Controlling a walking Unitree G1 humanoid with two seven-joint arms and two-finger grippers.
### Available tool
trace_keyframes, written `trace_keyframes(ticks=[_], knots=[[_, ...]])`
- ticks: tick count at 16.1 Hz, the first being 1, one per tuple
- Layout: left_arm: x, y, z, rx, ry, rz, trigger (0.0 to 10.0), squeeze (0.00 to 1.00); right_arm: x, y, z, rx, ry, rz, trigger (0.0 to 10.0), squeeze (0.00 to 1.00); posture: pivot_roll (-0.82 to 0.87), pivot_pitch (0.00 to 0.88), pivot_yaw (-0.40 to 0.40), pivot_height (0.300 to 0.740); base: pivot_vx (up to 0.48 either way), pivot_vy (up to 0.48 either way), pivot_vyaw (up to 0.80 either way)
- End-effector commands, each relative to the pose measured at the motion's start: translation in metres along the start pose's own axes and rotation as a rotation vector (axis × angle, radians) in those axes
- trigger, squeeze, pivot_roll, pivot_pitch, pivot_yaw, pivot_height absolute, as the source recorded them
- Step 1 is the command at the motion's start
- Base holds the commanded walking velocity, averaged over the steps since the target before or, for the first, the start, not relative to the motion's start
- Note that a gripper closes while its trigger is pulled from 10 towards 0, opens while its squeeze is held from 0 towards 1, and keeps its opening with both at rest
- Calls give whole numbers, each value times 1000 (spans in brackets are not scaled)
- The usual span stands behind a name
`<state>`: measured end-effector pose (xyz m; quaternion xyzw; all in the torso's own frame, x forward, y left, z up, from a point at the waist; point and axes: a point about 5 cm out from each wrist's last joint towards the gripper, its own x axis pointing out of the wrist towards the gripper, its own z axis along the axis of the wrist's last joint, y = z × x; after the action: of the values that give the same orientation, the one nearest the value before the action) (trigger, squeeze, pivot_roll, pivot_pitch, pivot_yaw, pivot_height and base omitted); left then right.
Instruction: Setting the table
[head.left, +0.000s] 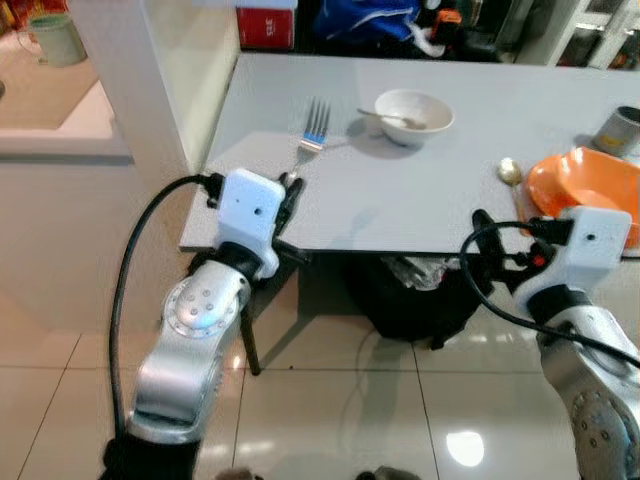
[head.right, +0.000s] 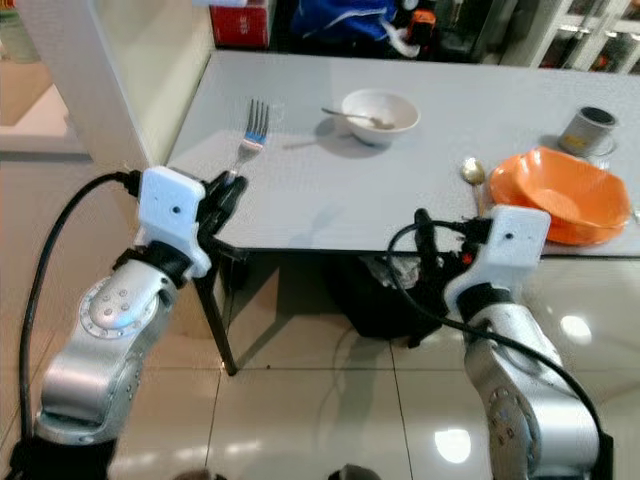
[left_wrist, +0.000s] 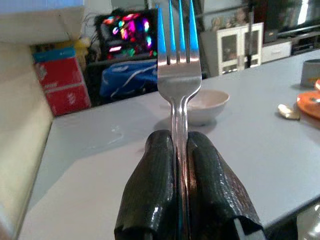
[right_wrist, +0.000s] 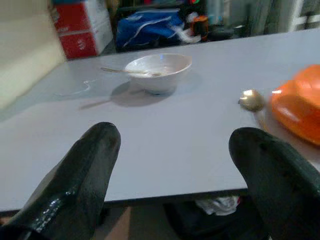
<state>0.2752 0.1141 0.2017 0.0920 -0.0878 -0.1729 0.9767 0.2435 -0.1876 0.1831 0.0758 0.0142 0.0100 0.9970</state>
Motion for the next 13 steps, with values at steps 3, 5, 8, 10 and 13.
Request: trace_keyframes(ticks=[3,5,8,10,13], knots=[[5,-1,1,6,-5,-7,10000,0,-1,-5,1,-5,8,-19,10000,0,-15,57,-34,740,404,0,-800],[5,3,3,15,-14,4,10000,0,2,-5,2,-33,11,1,10000,0,-9,50,-40,740,416,0,0],[5,11,1,30,-5,36,10000,0,4,1,4,-56,4,60,10000,0,-9,47,-41,740,416,0,0],[6,13,2,35,-9,44,10000,0,3,4,5,-54,4,104,10000,0,-9,40,-43,740,420,0,0],[6,14,3,48,-8,45,10000,0,3,6,4,-74,12,124,10000,0,-3,41,-45,740,419,0,0]])
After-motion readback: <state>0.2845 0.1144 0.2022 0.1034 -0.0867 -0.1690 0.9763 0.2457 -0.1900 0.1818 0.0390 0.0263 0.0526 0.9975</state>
